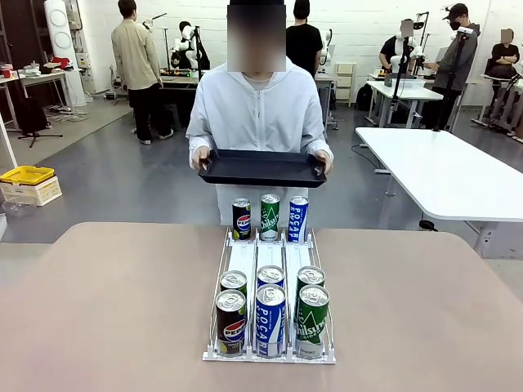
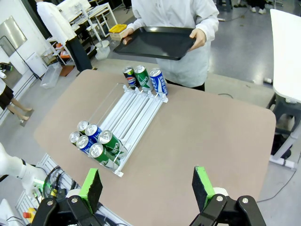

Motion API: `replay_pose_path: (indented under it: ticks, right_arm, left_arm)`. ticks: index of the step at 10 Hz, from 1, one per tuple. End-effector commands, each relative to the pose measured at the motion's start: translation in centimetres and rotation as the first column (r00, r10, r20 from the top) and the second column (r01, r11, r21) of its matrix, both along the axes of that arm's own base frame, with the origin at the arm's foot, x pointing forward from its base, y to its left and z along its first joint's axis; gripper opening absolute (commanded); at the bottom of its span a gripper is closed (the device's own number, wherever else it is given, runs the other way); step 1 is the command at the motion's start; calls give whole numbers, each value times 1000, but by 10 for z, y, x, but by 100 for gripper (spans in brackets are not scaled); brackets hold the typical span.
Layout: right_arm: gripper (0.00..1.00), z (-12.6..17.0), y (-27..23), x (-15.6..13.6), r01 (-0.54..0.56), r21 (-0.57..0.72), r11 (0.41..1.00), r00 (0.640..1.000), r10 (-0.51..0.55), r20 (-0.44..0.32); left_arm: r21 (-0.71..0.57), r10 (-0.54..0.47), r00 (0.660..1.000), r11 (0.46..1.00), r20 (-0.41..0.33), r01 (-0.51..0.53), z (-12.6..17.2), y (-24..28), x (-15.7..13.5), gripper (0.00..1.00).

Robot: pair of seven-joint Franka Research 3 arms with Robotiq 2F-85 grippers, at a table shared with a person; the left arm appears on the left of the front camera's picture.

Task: Retrieve and hand over the desired beverage to the person.
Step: Pick up a can of the same type that the person held from the Automatic Can Dispenser.

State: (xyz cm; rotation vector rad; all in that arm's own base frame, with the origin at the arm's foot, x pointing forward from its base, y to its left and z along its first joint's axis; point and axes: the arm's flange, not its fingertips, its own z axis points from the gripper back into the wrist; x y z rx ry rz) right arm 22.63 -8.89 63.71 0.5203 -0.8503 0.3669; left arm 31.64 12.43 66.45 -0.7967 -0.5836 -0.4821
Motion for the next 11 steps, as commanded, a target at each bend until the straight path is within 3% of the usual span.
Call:
replay_pose_path:
  ticks: [1,2,3,4,5,7,8,9,10,11]
  right_arm:
    - [100,0,-1,1,2,4,1000,1000,-2,0]
    - [100,0,-1,1,2,4,1000,1000,-2,0]
    - [100,0,-1,1,2,4,1000,1000,-2,0]
    - [100,0,-1,1,2,4,1000,1000,-2,0]
    - [100,0,-1,1,2,4,1000,1000,-2,0]
    - [100,0,-1,1,2,4,1000,1000,-2,0]
    - [100,0,-1,1,2,4,1000,1000,-2,0]
    - [100,0,-1,1,2,4,1000,1000,-2,0]
    - [100,0,-1,1,2,4,1000,1000,-2,0]
    - [100,0,-1,1,2,4,1000,1000,-2,0]
  left_arm:
    - [-4,-17,1000,1000,21,17,2,2,1,100]
    - [0,0,1000,1000,0,0,0,0,0,100]
    - [128,-69,998,989,-14,70,6,-46,7,100]
    - [283,-176,983,942,-43,181,7,-102,11,100]
    - [455,-261,956,841,-135,294,-4,-172,15,100]
    - [606,-213,915,694,-343,389,-35,-280,23,100]
    - [601,-118,907,713,-403,360,-51,-321,23,100]
    - [589,72,925,789,-372,175,-66,-358,22,100]
    - [613,257,923,790,-288,-29,-78,-379,21,100]
    - [626,362,903,766,-232,-146,-90,-394,22,100]
